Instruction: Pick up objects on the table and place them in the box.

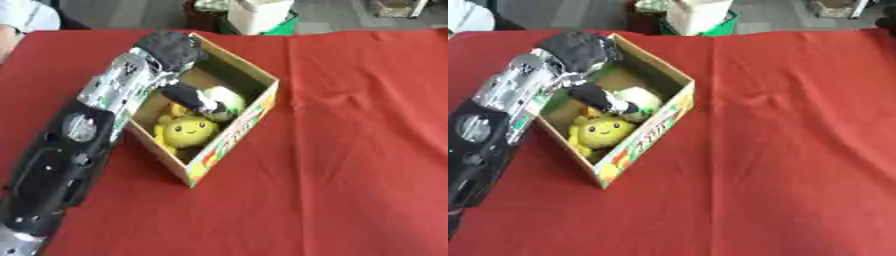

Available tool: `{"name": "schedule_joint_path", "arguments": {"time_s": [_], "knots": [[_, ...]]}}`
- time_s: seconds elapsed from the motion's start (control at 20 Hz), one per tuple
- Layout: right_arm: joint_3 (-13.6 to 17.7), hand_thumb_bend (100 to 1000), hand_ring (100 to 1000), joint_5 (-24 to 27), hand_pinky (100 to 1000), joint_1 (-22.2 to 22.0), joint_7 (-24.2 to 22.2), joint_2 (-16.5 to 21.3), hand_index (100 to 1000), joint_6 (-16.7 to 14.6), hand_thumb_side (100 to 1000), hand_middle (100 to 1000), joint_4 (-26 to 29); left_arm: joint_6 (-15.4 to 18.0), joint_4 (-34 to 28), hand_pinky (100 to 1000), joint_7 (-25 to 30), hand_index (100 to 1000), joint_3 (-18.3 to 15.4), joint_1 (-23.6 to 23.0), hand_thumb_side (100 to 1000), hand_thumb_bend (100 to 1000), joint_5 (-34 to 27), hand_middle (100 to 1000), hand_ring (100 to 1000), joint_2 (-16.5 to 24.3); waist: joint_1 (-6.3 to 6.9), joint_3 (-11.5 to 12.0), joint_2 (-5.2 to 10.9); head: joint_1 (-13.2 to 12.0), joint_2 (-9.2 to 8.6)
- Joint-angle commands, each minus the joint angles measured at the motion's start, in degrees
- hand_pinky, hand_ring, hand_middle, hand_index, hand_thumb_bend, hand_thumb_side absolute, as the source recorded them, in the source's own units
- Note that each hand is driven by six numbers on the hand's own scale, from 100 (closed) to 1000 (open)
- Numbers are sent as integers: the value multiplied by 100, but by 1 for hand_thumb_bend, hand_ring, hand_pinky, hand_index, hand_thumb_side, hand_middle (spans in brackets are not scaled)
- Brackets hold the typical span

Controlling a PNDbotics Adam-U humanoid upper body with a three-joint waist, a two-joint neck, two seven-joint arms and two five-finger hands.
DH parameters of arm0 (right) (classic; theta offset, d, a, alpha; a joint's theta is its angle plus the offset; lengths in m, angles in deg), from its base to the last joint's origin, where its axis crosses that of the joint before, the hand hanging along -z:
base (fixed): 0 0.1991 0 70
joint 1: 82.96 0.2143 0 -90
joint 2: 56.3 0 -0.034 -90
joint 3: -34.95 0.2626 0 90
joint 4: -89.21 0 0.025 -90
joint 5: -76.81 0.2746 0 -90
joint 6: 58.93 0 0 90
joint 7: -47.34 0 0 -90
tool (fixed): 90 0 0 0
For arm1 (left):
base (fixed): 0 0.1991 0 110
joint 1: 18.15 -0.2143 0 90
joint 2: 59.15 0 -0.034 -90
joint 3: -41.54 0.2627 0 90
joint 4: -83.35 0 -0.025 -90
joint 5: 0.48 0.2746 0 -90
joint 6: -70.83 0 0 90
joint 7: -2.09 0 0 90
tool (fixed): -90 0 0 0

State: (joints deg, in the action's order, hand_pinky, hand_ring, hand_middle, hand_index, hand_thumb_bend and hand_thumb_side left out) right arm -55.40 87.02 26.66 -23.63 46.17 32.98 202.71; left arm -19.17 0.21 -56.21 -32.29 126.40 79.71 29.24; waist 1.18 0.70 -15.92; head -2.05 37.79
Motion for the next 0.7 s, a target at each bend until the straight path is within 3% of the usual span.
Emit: {"name": "schedule_joint_path", "arguments": {"time_s": [0.05, 0.45, 0.65, 0.7], "knots": [[78, 100, 755, 37, 888, 46, 31, 110, 809, -3, 754, 689, 110, -436, -589, 754, -642, 874, -337, 146, 1000, 512, -522, 827, 857, 235, -6, 18, 166, 155, 85], [134, 100, 756, 117, 886, 29, 111, 134, 809, -15, 749, 692, 110, -1450, -2457, 652, -2625, 814, -1010, -434, 892, 465, -3051, 763, 743, 757, 38, 143, 328, 283, 231], [162, 100, 759, 157, 886, 28, 140, 167, 813, -43, 767, 696, 110, -1666, -3080, 615, -3775, 800, -1364, -1005, 915, 258, -4444, 732, 694, 895, 34, 208, 423, 288, 343], [169, 100, 761, 161, 885, 23, 146, 183, 817, -58, 771, 698, 110, -1575, -3113, 604, -4127, 800, -1427, -1148, 971, 132, -4824, 724, 682, 926, 33, 223, 444, 298, 378]]}}
